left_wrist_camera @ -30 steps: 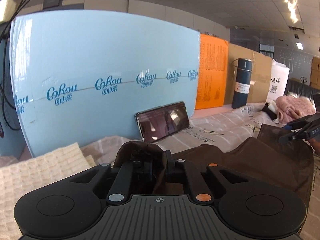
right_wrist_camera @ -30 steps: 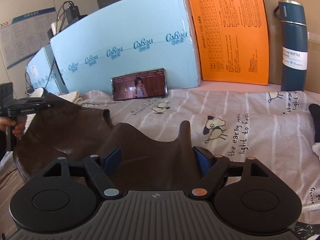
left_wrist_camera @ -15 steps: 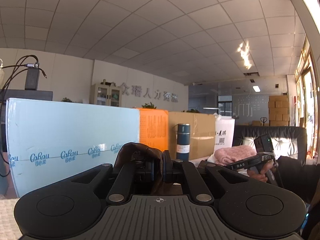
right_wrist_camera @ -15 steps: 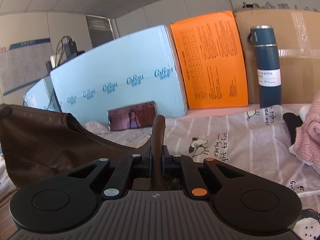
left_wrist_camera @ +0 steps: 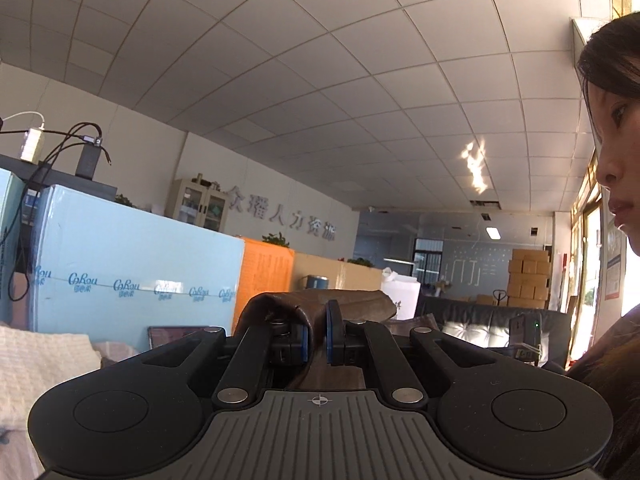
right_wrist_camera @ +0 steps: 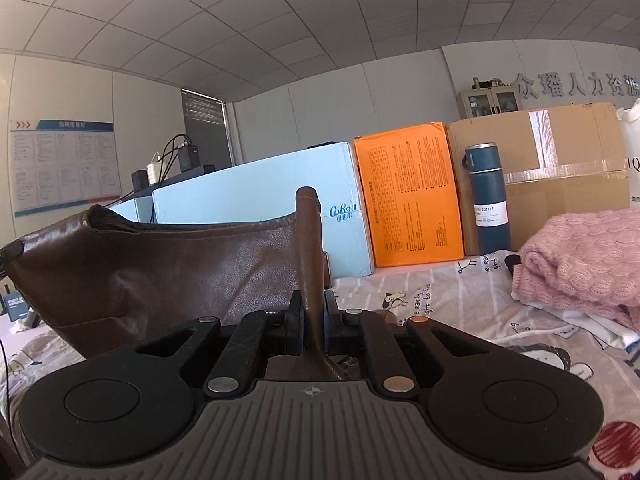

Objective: Fold clothes
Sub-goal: 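Lower the jacket onto the bed and open both grippers to release it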

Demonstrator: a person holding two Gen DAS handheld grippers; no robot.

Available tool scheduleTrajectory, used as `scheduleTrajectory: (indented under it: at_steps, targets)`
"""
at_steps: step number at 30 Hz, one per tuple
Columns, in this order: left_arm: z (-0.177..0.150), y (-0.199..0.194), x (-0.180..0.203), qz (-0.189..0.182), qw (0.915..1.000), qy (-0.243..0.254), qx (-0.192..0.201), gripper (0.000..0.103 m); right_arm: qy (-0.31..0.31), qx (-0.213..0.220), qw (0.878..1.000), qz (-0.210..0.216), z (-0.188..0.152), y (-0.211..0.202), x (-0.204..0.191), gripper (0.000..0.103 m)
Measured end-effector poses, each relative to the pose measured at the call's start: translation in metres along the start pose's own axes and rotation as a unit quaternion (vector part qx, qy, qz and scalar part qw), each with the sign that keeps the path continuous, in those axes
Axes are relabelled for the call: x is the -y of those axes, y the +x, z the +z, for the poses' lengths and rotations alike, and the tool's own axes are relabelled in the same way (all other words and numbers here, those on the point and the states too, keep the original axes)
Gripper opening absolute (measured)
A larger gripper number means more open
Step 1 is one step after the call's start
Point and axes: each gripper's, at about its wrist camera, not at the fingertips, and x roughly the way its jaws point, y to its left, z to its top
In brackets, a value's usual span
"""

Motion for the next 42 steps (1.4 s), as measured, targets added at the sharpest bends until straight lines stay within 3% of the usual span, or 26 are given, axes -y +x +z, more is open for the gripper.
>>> scheduleTrajectory:
  at_steps: [5,9,12,14,15,18,21,22,25,26,28,31,38,41,42]
  targets:
    - [-0.011,-0.015,0.000,0.004,0.9990,-0.024,-0.038,0.012,0.000,-0.003,1.000,-0.011,-0.013,-0.035,-0.010,0.013]
    - [-0.020,-0.025,-0.004,0.017,0.9966,-0.044,-0.067,0.024,0.005,0.018,0.999,-0.033,-0.012,-0.063,-0.011,0.040]
    - [-0.026,-0.032,-0.013,0.045,0.9939,-0.062,-0.080,0.033,0.028,0.056,0.997,-0.055,-0.006,-0.079,0.000,0.048]
    - [-0.030,-0.032,-0.017,0.056,0.9928,-0.064,-0.084,0.045,0.046,0.078,0.993,-0.071,-0.002,-0.086,0.010,0.053]
    - [-0.030,-0.031,-0.020,0.062,0.9923,-0.062,-0.088,0.052,0.058,0.076,0.992,-0.082,-0.002,-0.083,0.016,0.053]
    - [-0.030,-0.029,-0.033,0.086,0.9901,-0.073,-0.083,0.055,0.087,0.051,0.990,-0.103,-0.005,-0.060,0.033,0.056]
    - [-0.027,-0.010,-0.057,0.134,0.9815,-0.098,-0.097,0.080,0.107,0.021,0.987,-0.115,-0.009,-0.033,0.049,0.063]
    - [-0.026,-0.001,-0.067,0.153,0.9767,-0.107,-0.105,0.082,0.114,0.010,0.987,-0.115,-0.009,-0.023,0.054,0.067]
    - [-0.023,0.025,-0.096,0.212,0.9590,-0.136,-0.130,0.082,0.135,-0.024,0.985,-0.105,-0.012,0.011,0.069,0.072]
    - [-0.024,0.037,-0.111,0.232,0.9482,-0.158,-0.148,0.082,0.143,-0.042,0.984,-0.101,-0.014,0.025,0.074,0.073]
    - [-0.029,0.062,-0.137,0.249,0.9307,-0.194,-0.185,0.082,0.155,-0.075,0.980,-0.094,-0.017,0.051,0.081,0.075]
    - [-0.042,0.093,-0.158,0.256,0.9185,-0.206,-0.220,0.082,0.177,-0.110,0.974,-0.086,-0.018,0.082,0.089,0.075]
    - [-0.067,0.132,-0.161,0.236,0.9148,-0.205,-0.256,0.079,0.211,-0.167,0.962,-0.048,-0.020,0.128,0.102,0.073]
    - [-0.072,0.141,-0.147,0.226,0.9235,-0.173,-0.257,0.072,0.212,-0.189,0.958,-0.030,-0.024,0.140,0.099,0.065]
    - [-0.073,0.144,-0.143,0.226,0.9247,-0.166,-0.258,0.066,0.209,-0.195,0.958,-0.027,-0.025,0.143,0.097,0.058]
